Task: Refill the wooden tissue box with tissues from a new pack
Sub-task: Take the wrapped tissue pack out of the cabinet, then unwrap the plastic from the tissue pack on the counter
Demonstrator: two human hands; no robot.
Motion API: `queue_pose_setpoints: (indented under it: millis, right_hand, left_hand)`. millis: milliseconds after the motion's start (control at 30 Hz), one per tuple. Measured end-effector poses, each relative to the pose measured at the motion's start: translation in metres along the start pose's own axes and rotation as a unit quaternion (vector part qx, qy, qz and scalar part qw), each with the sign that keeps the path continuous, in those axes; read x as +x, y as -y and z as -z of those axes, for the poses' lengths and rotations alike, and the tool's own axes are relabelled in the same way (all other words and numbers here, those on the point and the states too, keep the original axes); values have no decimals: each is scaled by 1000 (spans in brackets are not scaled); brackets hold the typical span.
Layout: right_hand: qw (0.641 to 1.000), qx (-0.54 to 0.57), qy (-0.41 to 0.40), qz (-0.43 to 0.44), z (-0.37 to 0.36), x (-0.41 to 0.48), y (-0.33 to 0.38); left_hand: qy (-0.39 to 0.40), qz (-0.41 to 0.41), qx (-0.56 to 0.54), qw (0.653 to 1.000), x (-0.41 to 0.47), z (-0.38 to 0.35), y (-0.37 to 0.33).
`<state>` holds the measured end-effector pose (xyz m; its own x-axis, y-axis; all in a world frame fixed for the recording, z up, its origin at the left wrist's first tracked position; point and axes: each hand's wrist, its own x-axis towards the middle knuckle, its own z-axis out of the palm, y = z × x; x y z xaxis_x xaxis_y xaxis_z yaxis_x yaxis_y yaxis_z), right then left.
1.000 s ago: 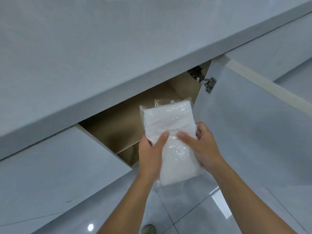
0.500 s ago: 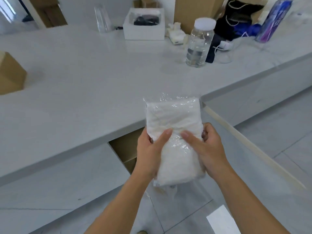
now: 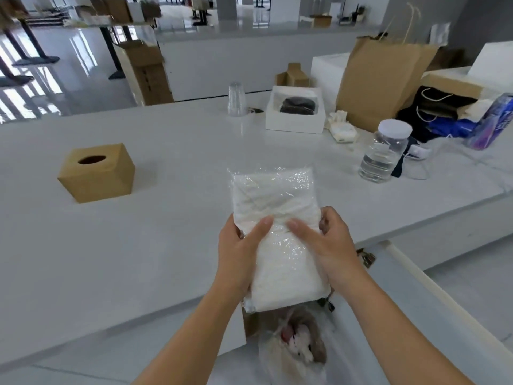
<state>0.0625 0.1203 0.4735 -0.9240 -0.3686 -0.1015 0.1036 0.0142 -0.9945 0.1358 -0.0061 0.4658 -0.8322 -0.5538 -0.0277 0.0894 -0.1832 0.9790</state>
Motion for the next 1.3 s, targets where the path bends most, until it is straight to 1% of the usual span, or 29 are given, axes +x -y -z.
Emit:
queue_pose_setpoints:
  millis: [267,400,667,800,967,1067,1133,1200,1233,1267,1300]
  right_hand:
    - [1000,-11,5,-14,-86,60,15]
    - [999,-21,20,-22,-123,90,16]
    - [994,-51,71,-58,-160,152,4]
    - [990,-72,95,-78,-169,185,-11]
    - [977,-129,117,-123,-174,215,-25]
    - [962,-208,116,-136,-178,224,-36]
    - [940,-315,92,-97,-181,229,-45]
    - [893,-447,48,3,-185,229,-48]
    - [873,-483,28,62,-187,227,-47]
    - [860,-498,26,110,-190,224,-44]
    - [850,-506,45,140,-193,221,-43]
  left_hand:
    - [-11,9,-11,1000,73,66,-27]
    - [-35,17,-11,999,104,94,-35]
    - [-83,74,-41,993,156,119,-28]
    - [-100,119,-46,987,181,124,-15]
    - [-146,192,-35,970,209,128,2]
    - [-165,265,30,949,216,132,8]
    - [-170,284,33,943,222,134,11]
    - [-190,287,15,939,228,139,17]
    - [-199,291,3,936,231,140,18]
    - [-205,297,-9,933,232,142,20]
    - [-208,301,-25,930,231,143,21]
